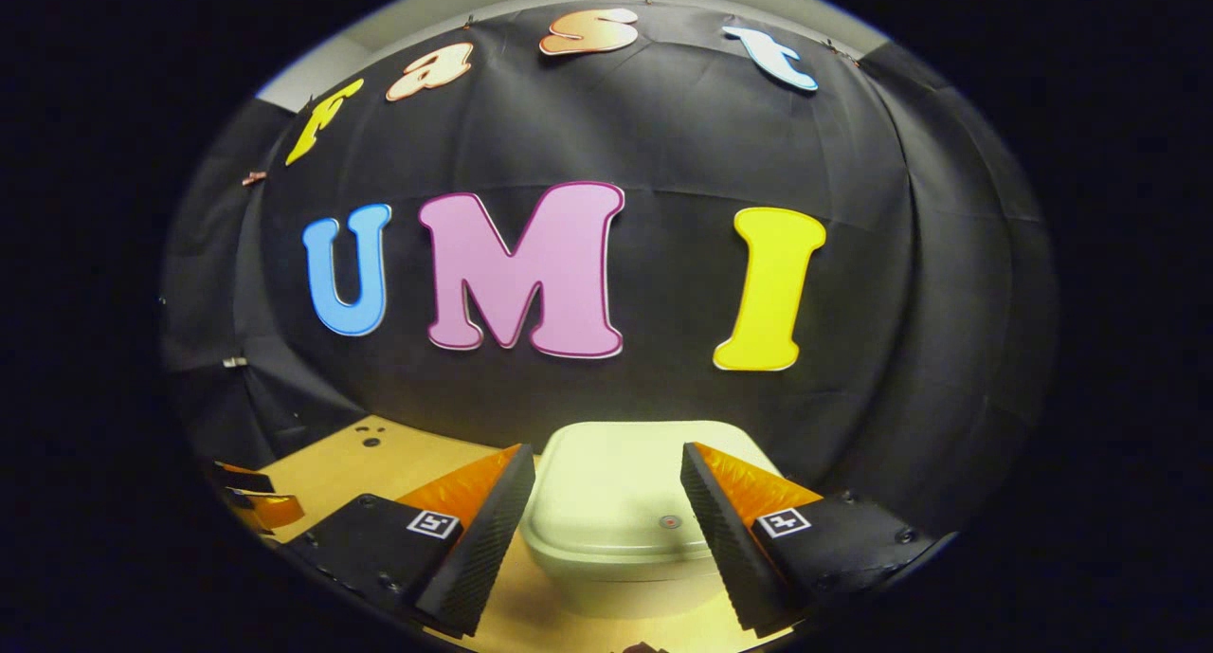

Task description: Press the lid of the desktop garbage bin to open it, pick up the crumpled paper on the desktop and throw it into the bin, then pick up the pop can on the desktop and drop it into the bin, and finally close the garbage bin lid.

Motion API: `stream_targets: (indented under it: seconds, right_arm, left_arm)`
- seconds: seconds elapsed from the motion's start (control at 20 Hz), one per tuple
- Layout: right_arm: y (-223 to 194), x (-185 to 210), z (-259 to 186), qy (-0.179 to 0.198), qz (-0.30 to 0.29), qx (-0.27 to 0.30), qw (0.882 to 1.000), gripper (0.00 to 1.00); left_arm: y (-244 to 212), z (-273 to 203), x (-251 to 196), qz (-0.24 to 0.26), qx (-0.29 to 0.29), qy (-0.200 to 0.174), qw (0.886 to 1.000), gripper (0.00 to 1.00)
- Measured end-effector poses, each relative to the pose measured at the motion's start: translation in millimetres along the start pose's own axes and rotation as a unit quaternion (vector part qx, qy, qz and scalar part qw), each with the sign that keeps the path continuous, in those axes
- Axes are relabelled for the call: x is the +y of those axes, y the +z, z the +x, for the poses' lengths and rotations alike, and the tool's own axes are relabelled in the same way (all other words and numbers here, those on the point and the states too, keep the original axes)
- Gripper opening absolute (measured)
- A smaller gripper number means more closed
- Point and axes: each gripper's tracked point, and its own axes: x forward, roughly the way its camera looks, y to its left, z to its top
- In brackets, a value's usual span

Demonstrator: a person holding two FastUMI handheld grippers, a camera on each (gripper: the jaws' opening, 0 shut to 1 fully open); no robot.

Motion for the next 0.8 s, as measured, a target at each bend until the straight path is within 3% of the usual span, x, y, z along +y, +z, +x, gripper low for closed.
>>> stream_targets:
  seconds: [0.2,0.35,0.6,0.8]
  right_arm:
    - [-20.0,16.9,-20.6,0.006,0.016,0.014,1.000,0.97]
    - [-38.5,33.7,-36.7,0.015,0.023,0.035,0.999,0.96]
    - [-40.2,68.2,-57.4,0.010,0.025,0.044,0.999,0.97]
    - [-51.1,96.0,-84.2,0.009,0.013,0.056,0.998,0.96]
  left_arm:
    - [38.1,-1.2,-7.9,0.038,-0.047,0.009,0.998,0.96]
    - [51.4,-5.6,-22.5,0.072,-0.075,-0.006,0.995,0.96]
    - [46.3,-26.2,-27.4,0.065,-0.080,-0.051,0.993,0.96]
    - [43.7,-51.3,-4.7,0.070,-0.097,-0.063,0.991,0.96]
